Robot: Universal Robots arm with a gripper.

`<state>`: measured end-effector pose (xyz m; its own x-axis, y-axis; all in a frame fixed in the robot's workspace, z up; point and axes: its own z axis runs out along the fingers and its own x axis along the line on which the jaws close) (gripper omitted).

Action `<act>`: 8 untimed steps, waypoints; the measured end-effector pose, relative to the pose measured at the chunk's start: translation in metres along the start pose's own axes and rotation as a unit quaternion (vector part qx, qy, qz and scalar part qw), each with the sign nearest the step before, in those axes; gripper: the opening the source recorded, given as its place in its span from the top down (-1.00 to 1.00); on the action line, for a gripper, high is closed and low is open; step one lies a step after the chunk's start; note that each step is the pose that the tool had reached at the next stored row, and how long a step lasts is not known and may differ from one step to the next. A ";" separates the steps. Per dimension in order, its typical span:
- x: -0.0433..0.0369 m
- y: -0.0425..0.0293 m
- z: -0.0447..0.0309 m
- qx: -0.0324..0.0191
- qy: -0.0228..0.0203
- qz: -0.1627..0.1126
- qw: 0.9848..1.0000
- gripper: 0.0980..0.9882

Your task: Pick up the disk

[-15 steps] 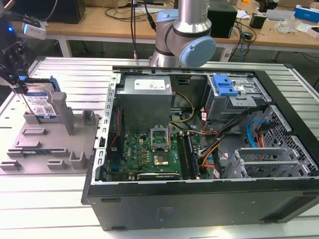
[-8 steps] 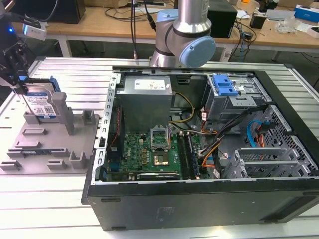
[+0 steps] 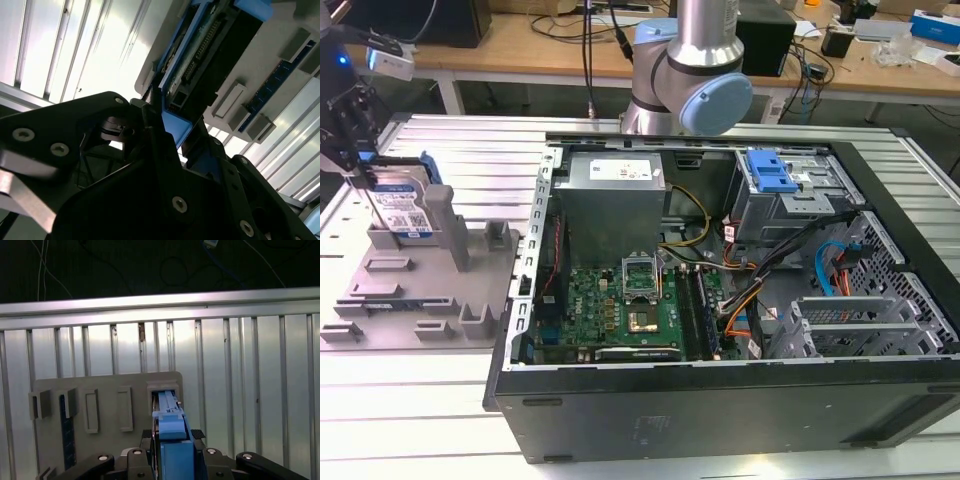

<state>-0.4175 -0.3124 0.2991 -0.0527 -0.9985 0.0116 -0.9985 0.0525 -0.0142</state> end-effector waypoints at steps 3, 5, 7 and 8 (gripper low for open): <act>-0.0001 0.0000 0.0006 0.000 0.000 0.000 1.000 0.30; -0.0001 0.0000 0.0007 0.000 0.000 0.000 1.000 0.30; -0.0001 0.0000 0.0011 0.000 0.000 0.000 1.000 0.30; -0.0002 0.0000 0.0012 0.000 0.000 0.000 1.000 0.39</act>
<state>-0.4175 -0.3122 0.2979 -0.0528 -0.9985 0.0118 -0.9985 0.0527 -0.0141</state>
